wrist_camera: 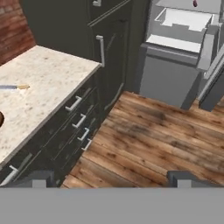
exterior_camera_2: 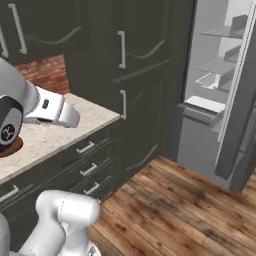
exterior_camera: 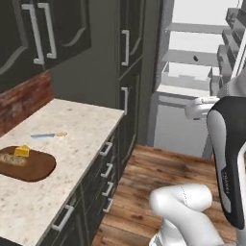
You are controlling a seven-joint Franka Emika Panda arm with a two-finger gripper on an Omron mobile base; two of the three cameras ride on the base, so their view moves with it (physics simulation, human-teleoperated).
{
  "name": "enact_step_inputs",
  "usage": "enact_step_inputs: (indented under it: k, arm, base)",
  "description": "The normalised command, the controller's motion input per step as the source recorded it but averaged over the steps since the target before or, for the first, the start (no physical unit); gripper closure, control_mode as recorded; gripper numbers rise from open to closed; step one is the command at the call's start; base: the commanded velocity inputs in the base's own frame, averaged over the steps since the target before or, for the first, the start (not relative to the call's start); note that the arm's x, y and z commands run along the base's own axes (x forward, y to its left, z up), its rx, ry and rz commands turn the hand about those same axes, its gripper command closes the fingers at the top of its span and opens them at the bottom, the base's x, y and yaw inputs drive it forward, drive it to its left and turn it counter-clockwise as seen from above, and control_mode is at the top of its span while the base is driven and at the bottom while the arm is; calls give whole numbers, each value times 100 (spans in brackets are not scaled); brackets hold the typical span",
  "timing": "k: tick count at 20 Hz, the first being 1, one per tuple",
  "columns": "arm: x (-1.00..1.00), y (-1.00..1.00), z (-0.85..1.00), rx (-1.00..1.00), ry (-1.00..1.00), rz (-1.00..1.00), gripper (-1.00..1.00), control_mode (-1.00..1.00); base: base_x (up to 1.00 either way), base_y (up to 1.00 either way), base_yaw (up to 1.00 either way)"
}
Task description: Retrieve the sausage and cheese from the fridge and place them on the cutting board on the counter.
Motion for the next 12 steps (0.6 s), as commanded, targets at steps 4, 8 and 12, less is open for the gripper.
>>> enact_step_inputs:
  k: [4,8,12]
  arm:
    - [0,0,0,0,0,0,-100,100]
    - [0,0,0,0,0,0,-100,100]
    - [0,0,0,0,0,0,-100,100]
  base:
    - [26,-42,-70]
    - [48,-21,-69]
    - [89,6,-58]
